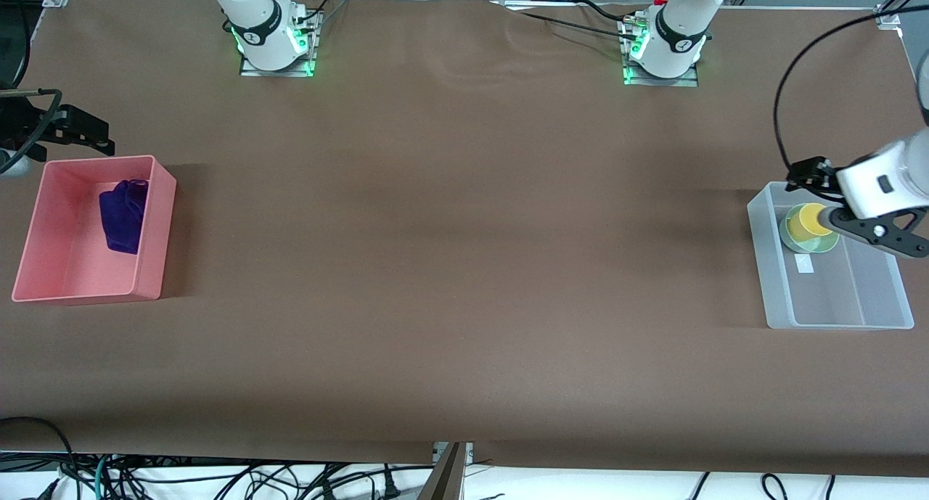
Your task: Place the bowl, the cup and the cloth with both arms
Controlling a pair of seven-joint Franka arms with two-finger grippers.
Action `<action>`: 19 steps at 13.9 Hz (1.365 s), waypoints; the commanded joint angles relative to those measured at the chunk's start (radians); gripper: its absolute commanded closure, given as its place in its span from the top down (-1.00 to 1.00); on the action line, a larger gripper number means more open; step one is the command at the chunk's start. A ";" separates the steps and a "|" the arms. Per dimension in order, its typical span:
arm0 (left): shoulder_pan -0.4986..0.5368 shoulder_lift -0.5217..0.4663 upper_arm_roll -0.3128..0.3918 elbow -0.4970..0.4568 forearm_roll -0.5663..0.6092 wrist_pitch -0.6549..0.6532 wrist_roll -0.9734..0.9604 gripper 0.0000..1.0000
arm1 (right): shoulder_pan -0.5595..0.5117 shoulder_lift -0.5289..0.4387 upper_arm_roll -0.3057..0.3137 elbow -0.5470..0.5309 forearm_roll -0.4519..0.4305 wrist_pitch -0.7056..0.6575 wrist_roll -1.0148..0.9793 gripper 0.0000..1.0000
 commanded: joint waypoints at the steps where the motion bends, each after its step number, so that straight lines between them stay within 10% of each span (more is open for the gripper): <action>1: -0.185 -0.081 0.210 -0.019 -0.075 0.023 -0.120 1.00 | -0.004 0.004 0.004 0.015 0.004 -0.002 0.006 1.00; 5: -0.433 -0.219 0.523 -0.229 -0.214 0.235 -0.157 1.00 | -0.004 0.004 0.004 0.015 0.004 -0.002 0.006 1.00; 9: -0.494 -0.353 0.537 -0.403 -0.214 0.321 -0.262 1.00 | -0.006 0.004 0.003 0.015 0.004 -0.002 0.006 1.00; 19: -0.548 -0.300 0.568 -0.316 -0.209 0.249 -0.280 1.00 | -0.006 0.004 0.003 0.015 0.004 -0.002 0.006 1.00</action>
